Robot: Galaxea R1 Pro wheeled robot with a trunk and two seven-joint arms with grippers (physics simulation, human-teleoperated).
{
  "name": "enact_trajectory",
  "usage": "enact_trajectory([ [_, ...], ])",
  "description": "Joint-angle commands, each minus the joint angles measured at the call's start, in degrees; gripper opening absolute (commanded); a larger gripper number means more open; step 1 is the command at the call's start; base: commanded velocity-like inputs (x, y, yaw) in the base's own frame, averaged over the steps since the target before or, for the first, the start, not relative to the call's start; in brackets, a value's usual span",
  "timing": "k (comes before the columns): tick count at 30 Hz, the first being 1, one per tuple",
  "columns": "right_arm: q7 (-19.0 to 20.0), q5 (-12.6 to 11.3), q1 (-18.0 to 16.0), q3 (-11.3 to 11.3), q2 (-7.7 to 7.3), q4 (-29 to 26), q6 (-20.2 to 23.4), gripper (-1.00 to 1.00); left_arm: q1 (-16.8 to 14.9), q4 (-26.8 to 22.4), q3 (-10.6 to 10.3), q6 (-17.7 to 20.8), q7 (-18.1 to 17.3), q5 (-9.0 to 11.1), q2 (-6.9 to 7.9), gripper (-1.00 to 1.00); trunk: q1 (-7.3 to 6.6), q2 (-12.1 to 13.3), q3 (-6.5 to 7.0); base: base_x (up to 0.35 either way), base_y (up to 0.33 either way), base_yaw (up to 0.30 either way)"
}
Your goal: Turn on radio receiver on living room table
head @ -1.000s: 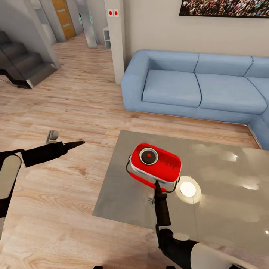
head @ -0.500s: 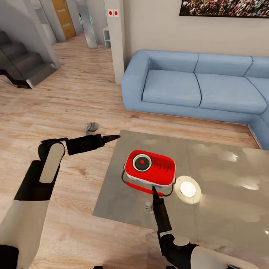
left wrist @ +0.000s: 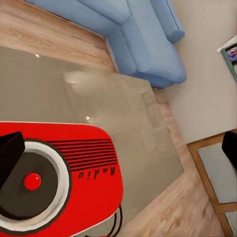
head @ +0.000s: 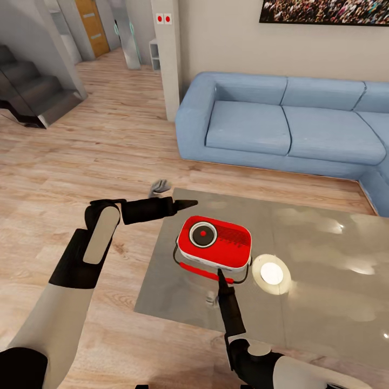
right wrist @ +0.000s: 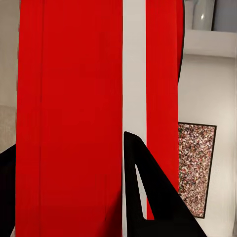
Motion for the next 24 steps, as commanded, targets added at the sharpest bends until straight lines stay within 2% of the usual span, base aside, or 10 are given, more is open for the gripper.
enact_trajectory([
  [1,-0.12,0.16,-0.01,0.05,0.02,-0.05,0.22,-1.0,0.0,0.03,-0.03,0.0,0.03,0.0,-0.03,1.0,0.0,0.0,0.0,0.0,0.0,0.0],
  [12,-2.62,0.08,-0.01,-0.25,0.36,-1.68,0.84,-1.0,0.0,0.06,-0.2,0.0,0.19,-0.02,0.01,1.0,0.0,0.0,0.0,0.0,0.0,0.0],
  [13,-2.68,0.08,-0.01,-0.25,0.36,-1.8,0.87,-1.0,0.0,0.08,-0.2,0.0,0.19,-0.02,0.06,-1.0,0.0,0.0,0.0,0.0,0.0,0.0],
  [16,-2.75,0.07,-0.01,-0.28,0.36,-1.97,0.91,-1.0,0.0,0.13,-0.35,0.0,0.18,-0.02,0.16,-1.0,0.0,0.0,0.0,0.0,0.0,0.0],
  [21,-2.78,0.01,-0.01,-0.3,0.36,-2.04,0.92,-1.0,-0.02,0.18,-2.37,0.0,0.22,0.0,0.2,-1.0,0.0,0.0,0.0,0.0,0.0,0.0],
  [24,-2.79,-0.01,-0.01,-0.3,0.36,-2.05,0.92,-1.0,-0.02,0.22,-2.87,0.0,0.23,0.0,0.2,-1.0,0.0,0.0,0.0,0.0,0.0,0.0],
])
